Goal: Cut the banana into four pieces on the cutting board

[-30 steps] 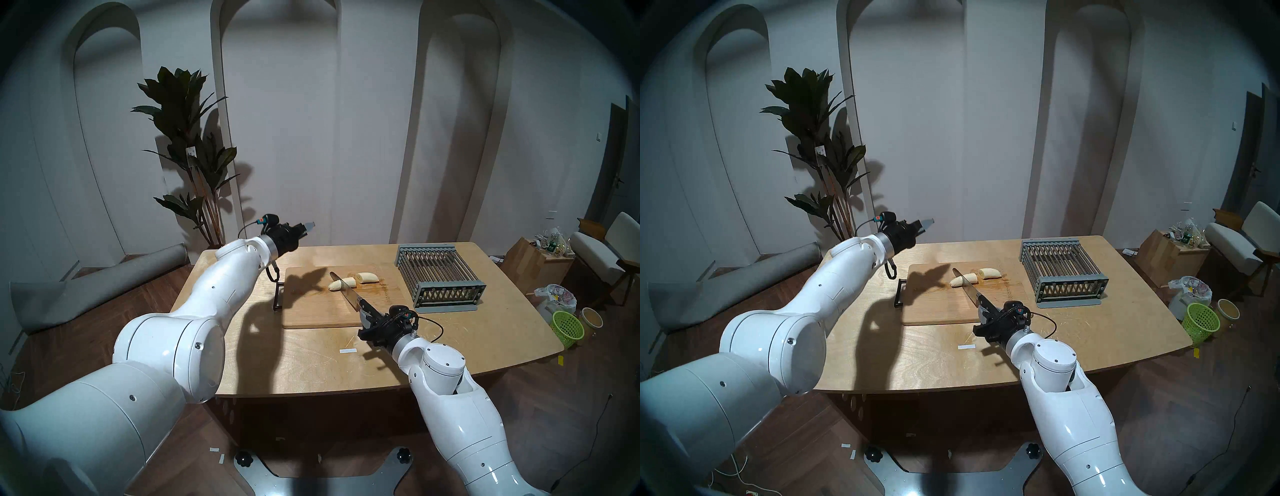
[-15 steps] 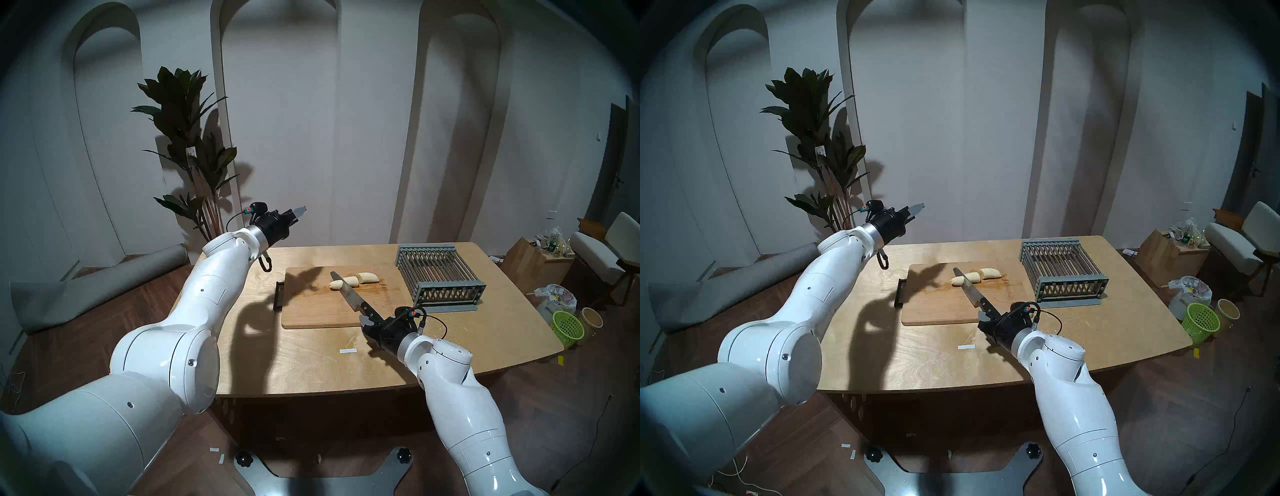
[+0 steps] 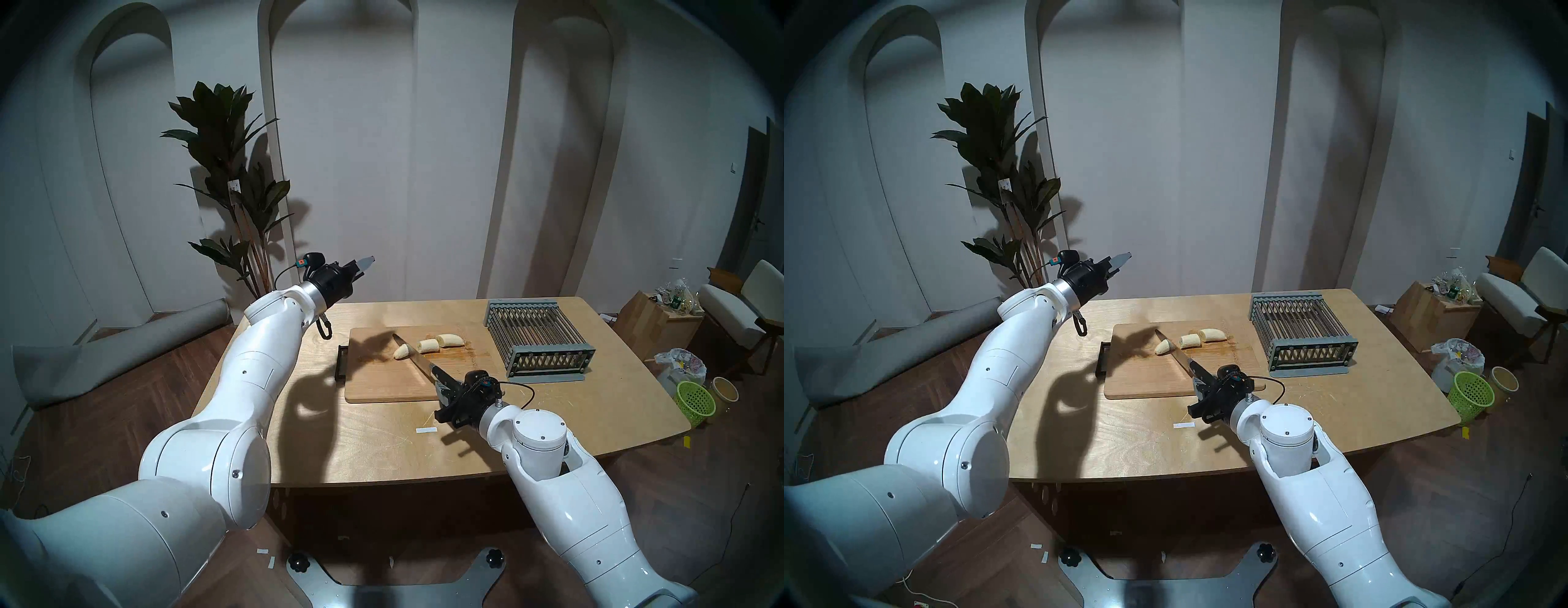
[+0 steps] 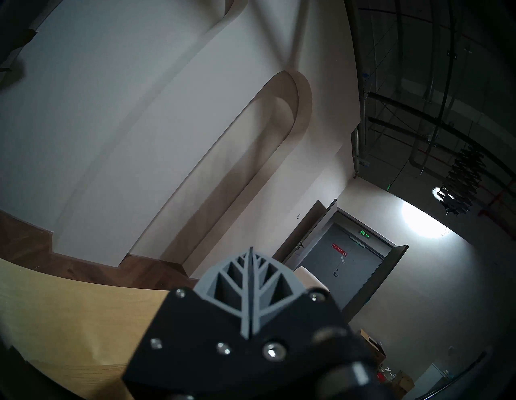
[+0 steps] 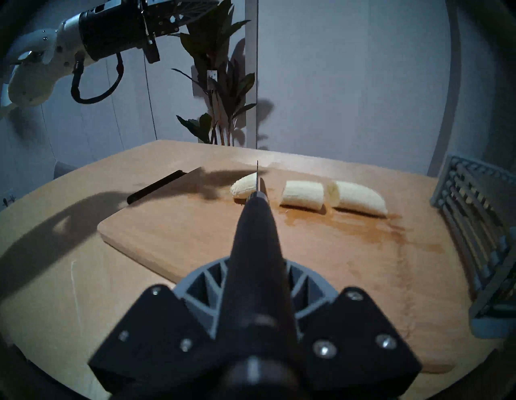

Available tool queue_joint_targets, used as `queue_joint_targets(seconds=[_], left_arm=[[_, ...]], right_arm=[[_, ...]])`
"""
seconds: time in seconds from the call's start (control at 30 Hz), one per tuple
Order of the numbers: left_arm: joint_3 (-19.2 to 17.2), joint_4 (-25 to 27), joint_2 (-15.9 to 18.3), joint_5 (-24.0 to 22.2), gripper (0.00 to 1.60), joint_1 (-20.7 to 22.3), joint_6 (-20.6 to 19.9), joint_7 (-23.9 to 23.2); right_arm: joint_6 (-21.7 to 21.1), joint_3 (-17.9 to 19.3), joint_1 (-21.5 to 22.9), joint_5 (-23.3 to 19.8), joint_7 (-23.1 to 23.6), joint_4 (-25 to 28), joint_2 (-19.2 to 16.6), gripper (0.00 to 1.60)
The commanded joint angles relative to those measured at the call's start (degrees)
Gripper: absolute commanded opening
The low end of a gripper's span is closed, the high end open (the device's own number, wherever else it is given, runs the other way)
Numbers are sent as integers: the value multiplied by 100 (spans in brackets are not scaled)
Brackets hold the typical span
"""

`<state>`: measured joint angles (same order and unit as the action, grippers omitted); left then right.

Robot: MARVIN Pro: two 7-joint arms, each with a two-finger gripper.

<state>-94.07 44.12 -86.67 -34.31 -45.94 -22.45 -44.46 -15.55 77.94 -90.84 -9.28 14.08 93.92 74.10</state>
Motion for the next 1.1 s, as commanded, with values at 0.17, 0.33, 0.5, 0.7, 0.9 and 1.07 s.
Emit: queue_joint_targets(seconds=[0.17, 0.33, 0.5, 0.7, 0.9, 1.07], left_arm=[[255, 1038, 16, 264, 0, -392, -69, 216], [367, 1426, 68, 447, 0, -629, -54, 356], [513, 1815, 98, 591, 0, -903, -73, 363], [507, 2248, 66, 651, 0, -1200, -261, 676], [485, 2623, 87, 777, 0, -1428, -141, 904], [568, 3007, 206, 1138, 0, -1700, 174, 1166]], right_arm=[[580, 441, -45, -228, -155, 503, 140, 0], [633, 453, -119, -441, -72, 552, 231, 0], [626, 588, -251, -528, -152, 634, 224, 0], [685, 683, -358, -583, -131, 654, 200, 0], [723, 733, -444, -590, -112, 760, 170, 0], [722, 768, -455, -591, -102, 800, 149, 0]])
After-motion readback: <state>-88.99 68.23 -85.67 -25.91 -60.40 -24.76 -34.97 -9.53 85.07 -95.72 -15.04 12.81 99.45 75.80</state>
